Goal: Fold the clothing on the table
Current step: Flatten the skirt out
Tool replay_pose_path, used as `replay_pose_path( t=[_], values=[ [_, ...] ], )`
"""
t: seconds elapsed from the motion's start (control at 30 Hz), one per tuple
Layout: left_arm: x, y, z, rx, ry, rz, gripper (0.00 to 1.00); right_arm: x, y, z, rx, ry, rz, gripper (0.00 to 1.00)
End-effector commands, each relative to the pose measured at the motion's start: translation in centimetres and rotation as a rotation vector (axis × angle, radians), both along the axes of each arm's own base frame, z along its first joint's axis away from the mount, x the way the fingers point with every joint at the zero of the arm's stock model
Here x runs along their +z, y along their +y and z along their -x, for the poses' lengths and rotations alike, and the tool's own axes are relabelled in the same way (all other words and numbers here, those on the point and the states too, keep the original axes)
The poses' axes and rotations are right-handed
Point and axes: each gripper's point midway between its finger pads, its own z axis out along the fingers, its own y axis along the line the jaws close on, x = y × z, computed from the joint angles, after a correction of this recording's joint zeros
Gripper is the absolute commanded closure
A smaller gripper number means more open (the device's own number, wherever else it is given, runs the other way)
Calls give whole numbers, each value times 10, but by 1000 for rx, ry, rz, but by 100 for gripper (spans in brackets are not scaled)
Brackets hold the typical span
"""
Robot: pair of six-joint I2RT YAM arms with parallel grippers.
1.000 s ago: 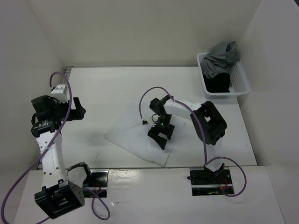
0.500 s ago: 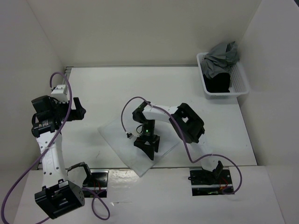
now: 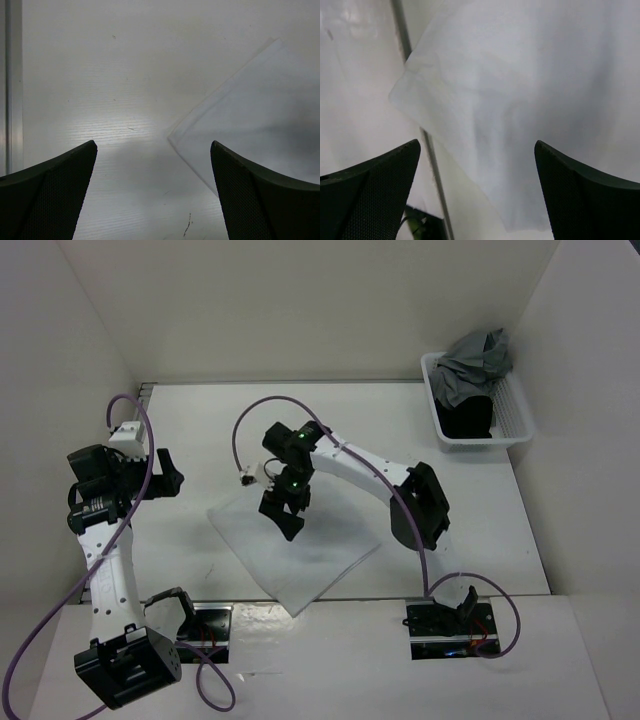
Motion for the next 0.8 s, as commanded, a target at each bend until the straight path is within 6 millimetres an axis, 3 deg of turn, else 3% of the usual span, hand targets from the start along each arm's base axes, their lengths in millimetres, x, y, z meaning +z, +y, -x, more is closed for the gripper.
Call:
replay_pose_path(
  t=[0.0,0.13,0.3,0.33,0.5,0.6,0.77],
  values=[
    [6,0,-2,-19,-37,-25,0,27,25,-46,-101,-215,-97,1],
    [6,3,-1,-10,-37,-25,0,6,31,-76,-184,-235,-97,1],
    [6,3,-1,-10,-37,-25,0,-4,35,-106,-233,-254,-118,1],
    [6,3,-1,-10,-37,-25,0,4,35,-115,-247,-270,-136,1],
    [6,3,-1,-10,-37,-25,0,-17,37,-127,-252,-228,-127,1],
    [4,3,-2,-10,-29,-21,0,-21,38,-137,-264,-214,-138,1],
    [4,3,-2,-10,-29,-21,0,-32,41,-132,-245,-161,-122,1]
  ],
)
